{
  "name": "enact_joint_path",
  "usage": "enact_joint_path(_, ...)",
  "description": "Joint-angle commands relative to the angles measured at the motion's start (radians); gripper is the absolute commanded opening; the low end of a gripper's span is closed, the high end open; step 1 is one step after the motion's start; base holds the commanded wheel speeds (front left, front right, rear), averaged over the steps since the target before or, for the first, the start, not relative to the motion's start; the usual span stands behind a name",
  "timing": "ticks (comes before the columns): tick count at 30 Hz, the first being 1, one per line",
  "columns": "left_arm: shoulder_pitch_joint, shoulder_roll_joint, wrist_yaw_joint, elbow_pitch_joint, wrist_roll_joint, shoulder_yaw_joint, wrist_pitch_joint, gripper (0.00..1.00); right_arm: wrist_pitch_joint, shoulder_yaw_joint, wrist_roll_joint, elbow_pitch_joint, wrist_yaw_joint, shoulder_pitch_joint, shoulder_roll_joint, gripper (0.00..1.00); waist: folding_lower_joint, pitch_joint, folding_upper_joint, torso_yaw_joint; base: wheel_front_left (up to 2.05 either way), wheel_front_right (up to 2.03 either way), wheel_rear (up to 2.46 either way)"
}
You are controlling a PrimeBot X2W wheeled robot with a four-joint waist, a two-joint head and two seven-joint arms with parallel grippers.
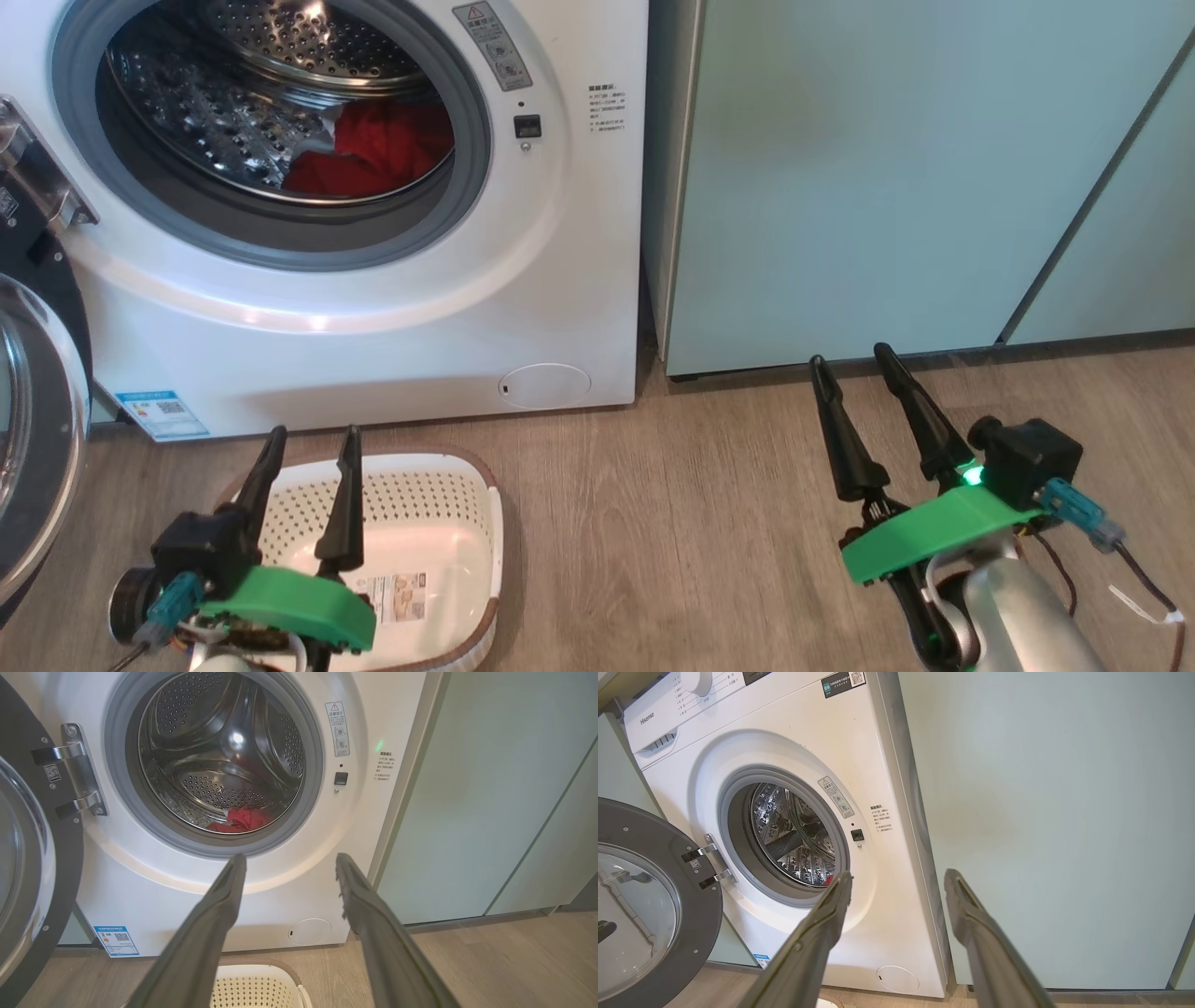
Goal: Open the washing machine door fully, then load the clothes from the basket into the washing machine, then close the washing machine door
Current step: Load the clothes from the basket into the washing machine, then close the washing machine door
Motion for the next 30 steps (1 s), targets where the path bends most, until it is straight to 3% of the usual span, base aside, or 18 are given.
enact_joint_path(1,-0.024,0.000,0.007,-0.043,0.001,0.029,-0.013,1.00,-0.006,0.023,-0.003,-0.034,0.000,-0.018,0.006,1.00,0.0001,0.000,0.0000,-0.001,0.00,0.00,0.00)
enact_joint_path(24,-0.031,0.000,0.018,-0.022,0.006,0.030,-0.013,1.00,-0.006,0.016,0.002,-0.031,0.000,-0.022,0.013,1.00,0.0001,0.012,0.0000,0.009,0.00,0.00,0.00)
enact_joint_path(30,-0.034,0.000,0.007,-0.015,-0.058,0.031,-0.013,1.00,-0.006,0.015,0.002,-0.029,0.000,-0.022,0.014,1.00,0.0001,0.013,0.0000,0.012,0.00,0.00,0.00)
